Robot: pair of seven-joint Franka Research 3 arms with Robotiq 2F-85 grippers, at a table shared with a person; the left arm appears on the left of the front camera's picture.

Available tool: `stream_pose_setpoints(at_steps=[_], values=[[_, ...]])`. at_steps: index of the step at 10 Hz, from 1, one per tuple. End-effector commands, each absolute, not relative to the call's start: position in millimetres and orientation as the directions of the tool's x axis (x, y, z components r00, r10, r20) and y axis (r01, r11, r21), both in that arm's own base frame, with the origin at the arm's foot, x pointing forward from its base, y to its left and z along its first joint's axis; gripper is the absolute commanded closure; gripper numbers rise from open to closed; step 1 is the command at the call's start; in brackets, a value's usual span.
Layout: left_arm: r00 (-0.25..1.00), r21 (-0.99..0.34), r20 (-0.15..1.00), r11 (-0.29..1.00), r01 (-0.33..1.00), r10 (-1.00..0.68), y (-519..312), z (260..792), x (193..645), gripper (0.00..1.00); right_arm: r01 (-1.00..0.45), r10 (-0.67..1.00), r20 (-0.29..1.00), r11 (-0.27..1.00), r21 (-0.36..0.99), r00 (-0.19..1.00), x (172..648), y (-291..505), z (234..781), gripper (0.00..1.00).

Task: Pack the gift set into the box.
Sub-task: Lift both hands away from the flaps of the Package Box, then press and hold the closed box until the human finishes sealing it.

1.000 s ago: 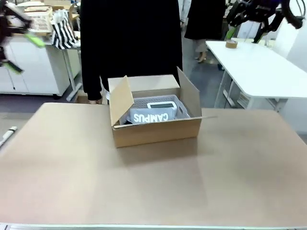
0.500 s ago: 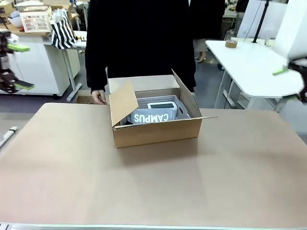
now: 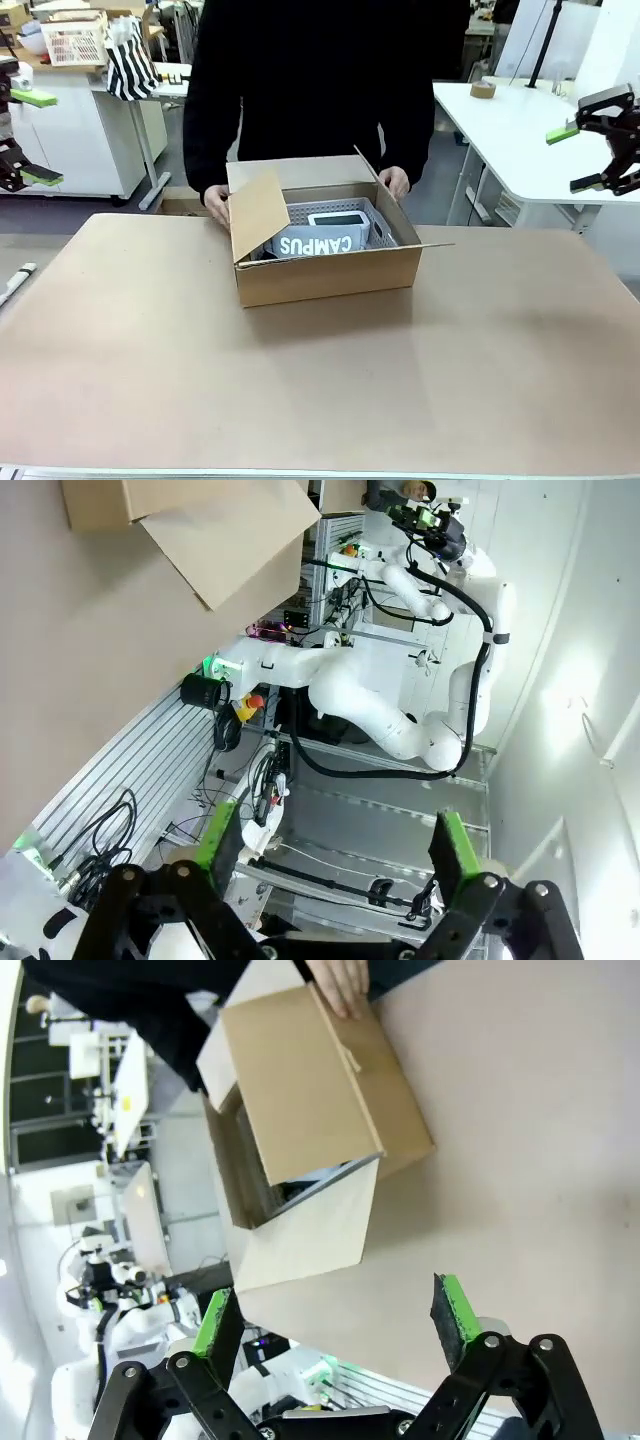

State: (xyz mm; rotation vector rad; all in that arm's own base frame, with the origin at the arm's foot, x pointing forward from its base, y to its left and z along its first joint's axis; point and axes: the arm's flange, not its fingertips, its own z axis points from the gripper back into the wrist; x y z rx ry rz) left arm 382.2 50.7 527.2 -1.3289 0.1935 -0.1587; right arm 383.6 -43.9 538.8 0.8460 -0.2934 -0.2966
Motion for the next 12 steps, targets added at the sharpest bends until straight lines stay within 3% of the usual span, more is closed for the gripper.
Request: stream_pose_setpoints(at_steps=[1,12], values=[[0.974,-0.969,-0.065,0.246,-0.01,-0.217,49.3,525.0,380.9,0.0,0.169,-0.383,0.115,0.631,0.758,0.917,381.6,-58.3,535.7,0.0],[0.974,-0.969,-0.065,0.246,-0.01,-0.217,49.3,525.0,380.9,0.0,0.169,-0.383,0.115,0.631,0.758,0.917,381.6,-58.3,535.7,0.0]])
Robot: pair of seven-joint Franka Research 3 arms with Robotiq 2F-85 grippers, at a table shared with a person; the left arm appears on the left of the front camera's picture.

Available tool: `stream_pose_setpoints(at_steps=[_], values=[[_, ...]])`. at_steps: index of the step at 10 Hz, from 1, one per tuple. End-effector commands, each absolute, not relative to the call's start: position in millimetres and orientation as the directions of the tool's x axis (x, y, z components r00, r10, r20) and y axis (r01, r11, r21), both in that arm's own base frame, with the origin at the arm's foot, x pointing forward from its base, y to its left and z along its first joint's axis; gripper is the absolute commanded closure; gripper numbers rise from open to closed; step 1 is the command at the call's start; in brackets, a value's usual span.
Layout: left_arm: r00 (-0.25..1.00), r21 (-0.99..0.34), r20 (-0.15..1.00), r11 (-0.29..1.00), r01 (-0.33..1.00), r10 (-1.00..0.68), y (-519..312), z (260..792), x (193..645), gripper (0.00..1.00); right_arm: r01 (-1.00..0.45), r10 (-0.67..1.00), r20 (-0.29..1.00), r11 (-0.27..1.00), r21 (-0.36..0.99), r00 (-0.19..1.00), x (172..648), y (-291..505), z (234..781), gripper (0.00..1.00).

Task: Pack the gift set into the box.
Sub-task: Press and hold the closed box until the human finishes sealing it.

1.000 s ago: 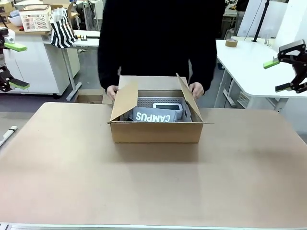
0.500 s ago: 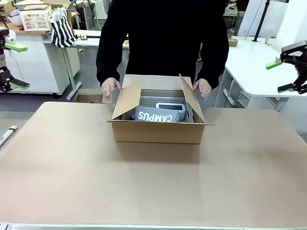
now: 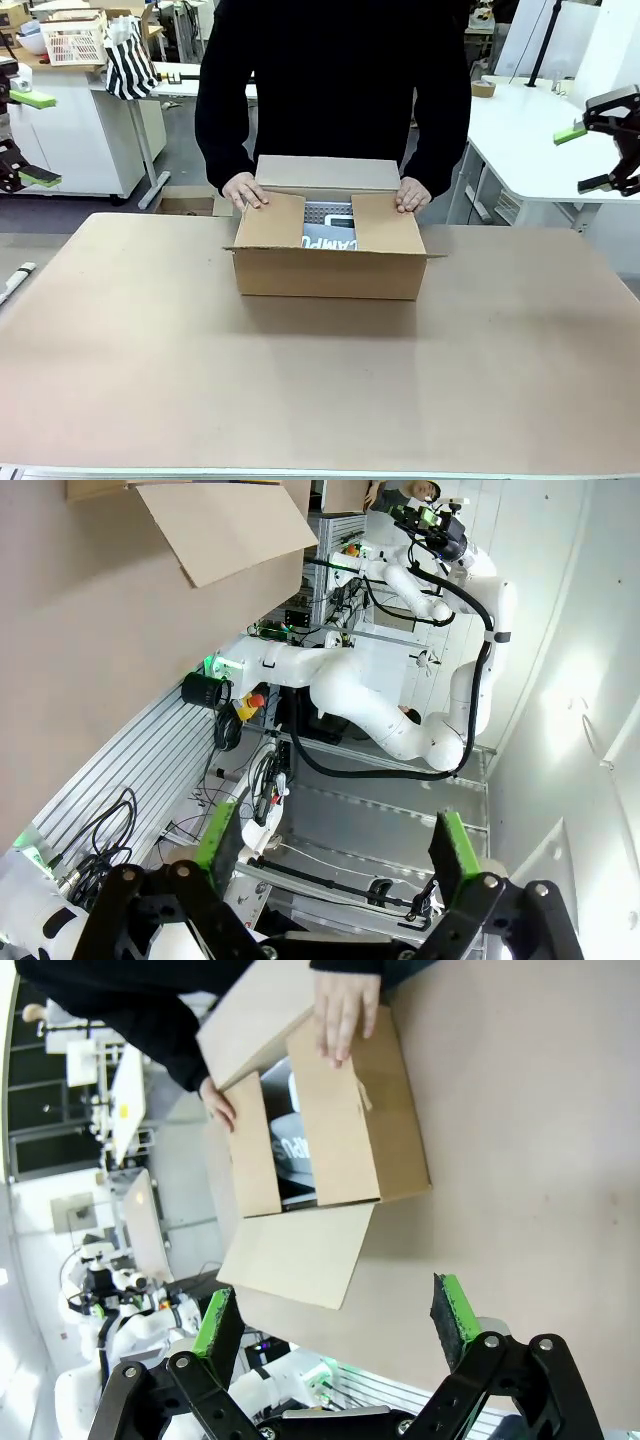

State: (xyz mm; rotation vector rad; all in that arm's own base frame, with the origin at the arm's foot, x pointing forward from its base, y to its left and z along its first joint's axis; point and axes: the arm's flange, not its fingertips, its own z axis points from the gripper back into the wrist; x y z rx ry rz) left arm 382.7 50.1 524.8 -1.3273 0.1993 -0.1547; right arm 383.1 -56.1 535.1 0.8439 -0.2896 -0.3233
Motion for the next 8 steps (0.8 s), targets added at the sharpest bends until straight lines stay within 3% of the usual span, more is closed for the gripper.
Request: stream_pose_setpoints(at_steps=[1,8], values=[[0.974,-0.969,-0.065,0.246,-0.01,-0.217,49.3,525.0,380.9,0.0,0.169,-0.383,0.115,0.631,0.758,0.917,381.6,-58.3,535.7,0.0],[0.974,-0.969,-0.065,0.246,-0.01,-0.217,49.3,525.0,380.9,0.0,0.169,-0.383,0.115,0.631,0.758,0.917,381.6,-58.3,535.7,0.0]])
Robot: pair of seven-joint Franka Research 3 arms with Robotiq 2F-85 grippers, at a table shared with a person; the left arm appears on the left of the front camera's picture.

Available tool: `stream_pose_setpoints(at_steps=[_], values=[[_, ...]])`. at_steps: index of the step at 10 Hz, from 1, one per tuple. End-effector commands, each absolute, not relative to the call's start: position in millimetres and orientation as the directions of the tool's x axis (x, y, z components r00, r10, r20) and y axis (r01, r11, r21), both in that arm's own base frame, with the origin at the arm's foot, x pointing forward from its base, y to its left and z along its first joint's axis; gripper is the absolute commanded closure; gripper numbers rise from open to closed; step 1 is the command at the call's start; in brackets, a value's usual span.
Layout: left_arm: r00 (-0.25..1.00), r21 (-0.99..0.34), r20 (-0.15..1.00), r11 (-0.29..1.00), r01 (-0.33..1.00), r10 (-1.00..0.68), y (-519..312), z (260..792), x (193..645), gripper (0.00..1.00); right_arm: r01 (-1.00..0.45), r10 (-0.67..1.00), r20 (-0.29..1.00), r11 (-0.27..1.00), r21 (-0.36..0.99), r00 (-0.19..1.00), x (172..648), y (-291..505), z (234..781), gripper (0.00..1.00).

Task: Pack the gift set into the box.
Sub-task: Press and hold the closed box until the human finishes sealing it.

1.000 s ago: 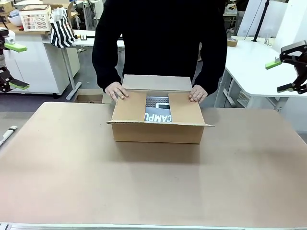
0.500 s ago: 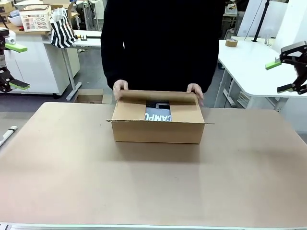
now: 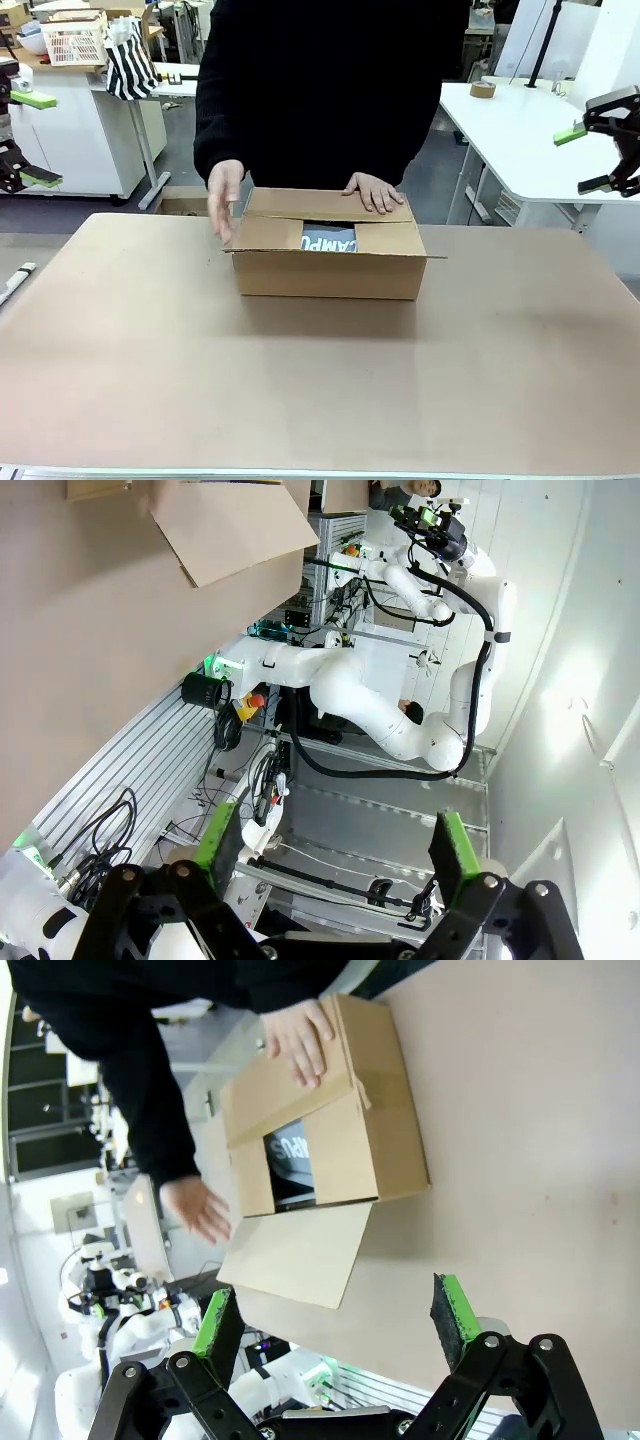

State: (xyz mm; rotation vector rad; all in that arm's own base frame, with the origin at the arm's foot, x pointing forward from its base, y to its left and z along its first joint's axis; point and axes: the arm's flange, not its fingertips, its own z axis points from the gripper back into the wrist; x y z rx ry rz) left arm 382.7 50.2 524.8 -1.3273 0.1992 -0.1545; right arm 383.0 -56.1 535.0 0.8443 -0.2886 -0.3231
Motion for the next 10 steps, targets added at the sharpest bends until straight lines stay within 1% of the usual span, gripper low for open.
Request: stream_pose_setpoints(at_steps=[1,10], values=[[0.974,-0.969,-0.065,0.246,-0.01,-0.217,49.3,525.0,380.9,0.0,0.169,-0.383,0.115,0.631,0.758,0.917,381.6,-58.3,535.7,0.0],[0.974,-0.969,-0.065,0.246,-0.01,-0.217,49.3,525.0,380.9,0.0,0.169,-0.383,0.115,0.631,0.758,0.917,381.6,-58.3,535.7,0.0]])
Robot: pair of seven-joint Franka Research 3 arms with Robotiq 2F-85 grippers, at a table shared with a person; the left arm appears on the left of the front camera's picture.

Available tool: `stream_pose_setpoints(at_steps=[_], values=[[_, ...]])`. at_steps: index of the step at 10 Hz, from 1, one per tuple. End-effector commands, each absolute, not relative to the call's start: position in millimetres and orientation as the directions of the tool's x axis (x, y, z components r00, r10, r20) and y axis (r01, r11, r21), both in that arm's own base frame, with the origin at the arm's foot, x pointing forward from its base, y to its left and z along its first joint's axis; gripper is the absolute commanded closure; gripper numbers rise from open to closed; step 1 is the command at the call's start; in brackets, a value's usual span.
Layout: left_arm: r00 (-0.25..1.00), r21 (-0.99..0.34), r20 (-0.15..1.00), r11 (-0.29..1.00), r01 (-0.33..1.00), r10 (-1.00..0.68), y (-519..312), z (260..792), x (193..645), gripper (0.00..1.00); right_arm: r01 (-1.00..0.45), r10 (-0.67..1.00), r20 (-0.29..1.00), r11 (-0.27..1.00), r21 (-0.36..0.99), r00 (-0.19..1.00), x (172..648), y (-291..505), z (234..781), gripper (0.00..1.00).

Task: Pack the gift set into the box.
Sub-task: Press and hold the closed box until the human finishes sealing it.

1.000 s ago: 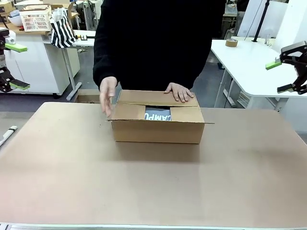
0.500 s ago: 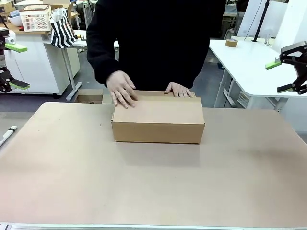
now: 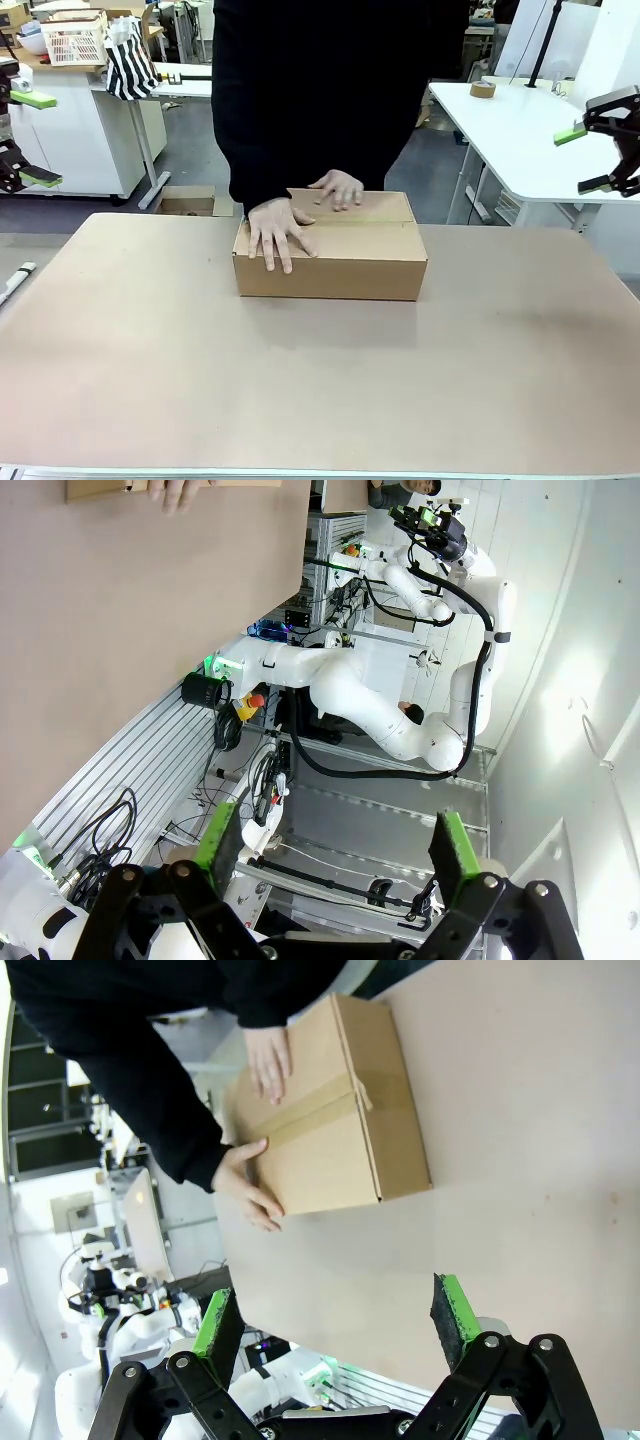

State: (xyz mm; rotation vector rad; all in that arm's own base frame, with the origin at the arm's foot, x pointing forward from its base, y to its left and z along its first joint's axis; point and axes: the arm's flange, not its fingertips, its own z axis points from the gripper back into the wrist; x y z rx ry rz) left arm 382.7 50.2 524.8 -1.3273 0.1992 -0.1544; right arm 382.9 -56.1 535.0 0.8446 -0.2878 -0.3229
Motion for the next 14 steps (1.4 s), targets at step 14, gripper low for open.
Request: stream_pose_setpoints(at_steps=[14], values=[[0.974,-0.969,-0.065,0.246,-0.01,-0.217,49.3,525.0,380.9,0.0,0.169,-0.383,0.115,0.631,0.758,0.917,381.6,-58.3,535.7,0.0]])
